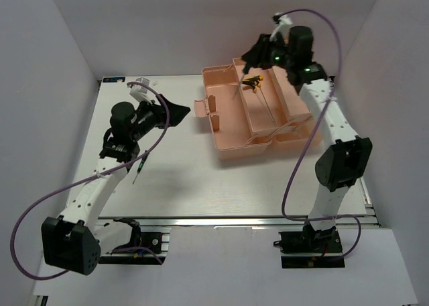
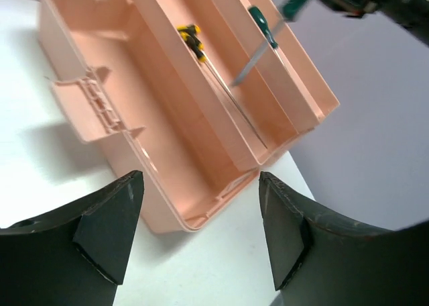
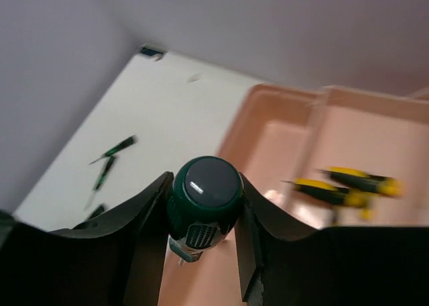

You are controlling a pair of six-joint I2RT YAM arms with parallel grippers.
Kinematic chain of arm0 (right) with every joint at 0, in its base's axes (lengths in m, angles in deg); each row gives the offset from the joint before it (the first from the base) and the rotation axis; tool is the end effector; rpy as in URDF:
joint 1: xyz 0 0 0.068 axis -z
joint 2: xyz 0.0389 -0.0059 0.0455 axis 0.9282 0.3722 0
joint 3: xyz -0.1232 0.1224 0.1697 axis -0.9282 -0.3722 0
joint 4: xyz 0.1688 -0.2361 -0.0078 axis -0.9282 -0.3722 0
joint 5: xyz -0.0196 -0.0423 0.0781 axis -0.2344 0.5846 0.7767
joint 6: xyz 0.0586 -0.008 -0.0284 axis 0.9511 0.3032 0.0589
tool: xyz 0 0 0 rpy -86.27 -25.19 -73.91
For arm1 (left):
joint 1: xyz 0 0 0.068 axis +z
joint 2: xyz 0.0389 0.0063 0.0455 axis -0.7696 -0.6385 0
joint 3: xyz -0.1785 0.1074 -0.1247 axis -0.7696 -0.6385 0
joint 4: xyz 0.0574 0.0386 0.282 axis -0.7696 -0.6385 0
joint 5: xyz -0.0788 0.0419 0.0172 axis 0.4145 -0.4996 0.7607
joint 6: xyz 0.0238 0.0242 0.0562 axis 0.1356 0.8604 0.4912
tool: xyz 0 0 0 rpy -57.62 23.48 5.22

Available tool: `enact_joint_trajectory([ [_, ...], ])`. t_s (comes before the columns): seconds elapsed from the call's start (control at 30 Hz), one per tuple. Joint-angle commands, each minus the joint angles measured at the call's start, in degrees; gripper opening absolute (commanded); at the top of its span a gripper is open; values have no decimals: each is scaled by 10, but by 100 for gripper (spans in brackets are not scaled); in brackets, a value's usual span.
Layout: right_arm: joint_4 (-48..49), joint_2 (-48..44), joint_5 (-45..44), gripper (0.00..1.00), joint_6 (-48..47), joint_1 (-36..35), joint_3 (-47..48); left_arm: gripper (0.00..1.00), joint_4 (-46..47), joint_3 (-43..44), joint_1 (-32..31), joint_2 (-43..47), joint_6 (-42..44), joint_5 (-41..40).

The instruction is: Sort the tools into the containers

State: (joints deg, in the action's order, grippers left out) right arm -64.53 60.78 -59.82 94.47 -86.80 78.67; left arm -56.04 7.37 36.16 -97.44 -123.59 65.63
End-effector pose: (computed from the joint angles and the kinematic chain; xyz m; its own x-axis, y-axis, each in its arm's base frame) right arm 0.4486 0.1743 0.3988 -0.3323 0.1863 -0.9246 -0.6114 0.7039 0.3615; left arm 0.3087 -0.1001 0.3035 -0.4544 -0.4294 -0.7805 0.4449 0.6496 -0.6164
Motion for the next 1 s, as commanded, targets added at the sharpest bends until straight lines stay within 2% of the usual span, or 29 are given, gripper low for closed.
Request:
enact_joint_trajectory([
  [0.0, -64, -71, -36, 0, -106, 49, 56, 79, -55, -6, 26, 46, 29, -31],
  [0.27, -258, -45, -114, 0, -218, 152, 206, 79, -121, -50, 46, 85, 65, -46],
  [0.43, -283, -42, -195, 0, -292, 159, 190, 79, -153, -47, 48, 85, 99, -55],
  [0.63, -394, 18, -218, 0, -356, 161, 227, 79, -216, -33, 49, 85, 134, -119],
  [0.77, -416, 42, -208, 0, -377, 159, 220, 82, -249, -25, 50, 91, 150, -165],
  [0.83, -410, 52, -204, 6, -379, 158, 209, 83, -260, -19, 50, 86, 163, -179],
  [0.87, -405, 57, -204, 17, -380, 155, 209, 83, -274, -16, 50, 84, 166, -190],
  [0.93, -403, 76, -202, 28, -384, 151, 219, 83, -298, -11, 51, 70, 176, -204],
  [0.97, -401, 83, -202, 43, -385, 146, 222, 83, -306, -10, 50, 65, 178, -221],
])
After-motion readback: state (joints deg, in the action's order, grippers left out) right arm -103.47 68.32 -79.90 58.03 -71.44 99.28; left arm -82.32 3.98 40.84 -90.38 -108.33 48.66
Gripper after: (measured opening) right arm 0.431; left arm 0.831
